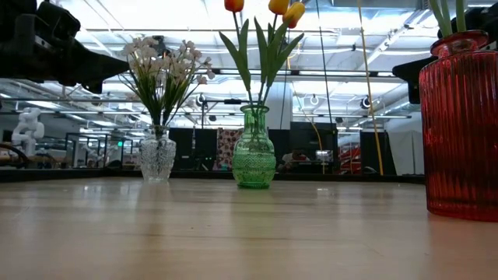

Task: Sort flowers into vase by color
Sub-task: Return to Home Position

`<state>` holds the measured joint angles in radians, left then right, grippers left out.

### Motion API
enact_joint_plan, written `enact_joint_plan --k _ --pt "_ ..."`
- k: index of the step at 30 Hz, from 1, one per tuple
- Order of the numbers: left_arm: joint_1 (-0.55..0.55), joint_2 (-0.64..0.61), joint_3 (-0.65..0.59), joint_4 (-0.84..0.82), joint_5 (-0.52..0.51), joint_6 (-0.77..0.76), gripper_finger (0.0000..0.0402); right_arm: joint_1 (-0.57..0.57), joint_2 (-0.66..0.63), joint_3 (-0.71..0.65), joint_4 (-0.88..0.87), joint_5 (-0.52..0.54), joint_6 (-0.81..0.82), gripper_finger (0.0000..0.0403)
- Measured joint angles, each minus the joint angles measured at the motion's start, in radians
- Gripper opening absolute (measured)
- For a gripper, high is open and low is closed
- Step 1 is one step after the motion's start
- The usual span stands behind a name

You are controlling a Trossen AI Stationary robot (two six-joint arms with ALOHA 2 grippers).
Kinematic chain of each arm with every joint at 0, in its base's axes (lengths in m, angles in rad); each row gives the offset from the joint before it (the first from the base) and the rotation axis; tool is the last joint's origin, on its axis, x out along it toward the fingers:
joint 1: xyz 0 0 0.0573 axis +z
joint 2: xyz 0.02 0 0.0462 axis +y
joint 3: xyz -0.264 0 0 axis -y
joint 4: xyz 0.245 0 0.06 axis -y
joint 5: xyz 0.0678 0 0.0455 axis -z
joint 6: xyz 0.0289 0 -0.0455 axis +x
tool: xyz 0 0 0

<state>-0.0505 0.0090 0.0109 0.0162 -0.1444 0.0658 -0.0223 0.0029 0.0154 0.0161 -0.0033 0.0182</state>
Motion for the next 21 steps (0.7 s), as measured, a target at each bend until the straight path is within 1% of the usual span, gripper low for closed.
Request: enact_joint_plan --k 6,18,21 --pt "0.000 0.000 0.000 0.000 -0.005 0.000 0.0001 0.013 0.000 0.000 -0.001 -0.018 0.004 0.0000" --pt "0.000 0.000 0.000 0.001 -0.008 -0.003 0.0001 0.016 0.006 0.000 -0.001 -0.018 0.016 0.0000" --pt "0.000 0.000 0.000 -0.001 0.006 -0.008 0.0001 0.016 0.017 0.000 -0.001 -0.018 0.014 0.0000"
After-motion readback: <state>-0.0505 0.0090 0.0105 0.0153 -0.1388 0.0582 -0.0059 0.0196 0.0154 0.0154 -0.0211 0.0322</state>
